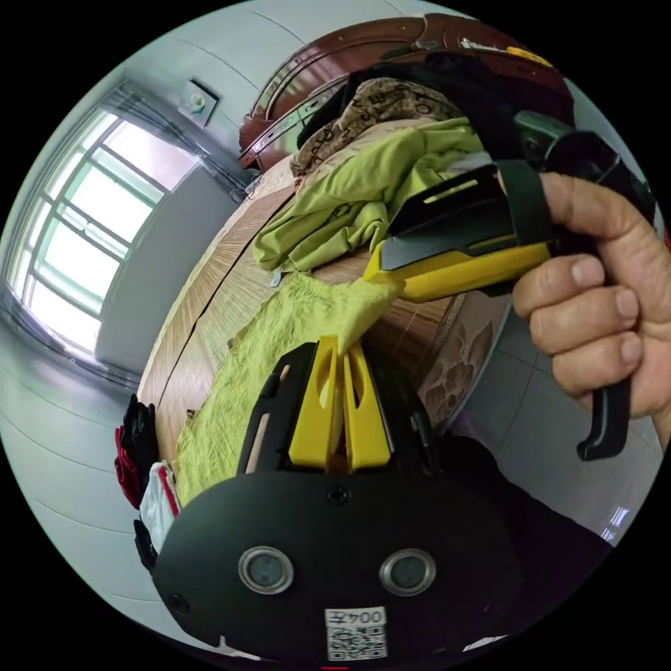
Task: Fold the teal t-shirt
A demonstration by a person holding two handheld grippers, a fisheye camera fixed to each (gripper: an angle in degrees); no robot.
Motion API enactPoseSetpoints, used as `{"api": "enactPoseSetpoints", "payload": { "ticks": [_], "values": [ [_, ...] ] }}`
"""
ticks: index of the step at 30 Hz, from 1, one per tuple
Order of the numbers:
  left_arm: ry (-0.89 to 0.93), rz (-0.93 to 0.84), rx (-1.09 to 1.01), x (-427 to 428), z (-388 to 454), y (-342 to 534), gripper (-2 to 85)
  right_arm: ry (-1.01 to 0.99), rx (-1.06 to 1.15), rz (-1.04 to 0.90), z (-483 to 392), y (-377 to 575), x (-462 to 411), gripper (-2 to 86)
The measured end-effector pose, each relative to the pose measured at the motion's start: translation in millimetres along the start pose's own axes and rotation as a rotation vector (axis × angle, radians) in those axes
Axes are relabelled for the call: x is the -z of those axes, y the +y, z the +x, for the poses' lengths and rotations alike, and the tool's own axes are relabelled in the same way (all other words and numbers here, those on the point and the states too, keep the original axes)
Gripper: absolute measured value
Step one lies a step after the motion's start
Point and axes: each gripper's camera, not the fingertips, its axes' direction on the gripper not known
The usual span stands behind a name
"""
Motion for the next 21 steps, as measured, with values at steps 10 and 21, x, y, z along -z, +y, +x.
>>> {"api": "enactPoseSetpoints", "payload": {
  "ticks": [10, 21],
  "values": [
    [0.062, 0.066, 0.137, -4.8, -19.5, 36.1, 0.1, -0.087, -0.078, -0.208, 39.5, -107.4, -79.6, 17.1],
    [0.135, 0.107, 0.227, -42.2, -24.0, 84.8, -0.2, -0.012, -0.051, -0.309, 43.1, -180.6, -188.8, 13.2]
  ]
}}
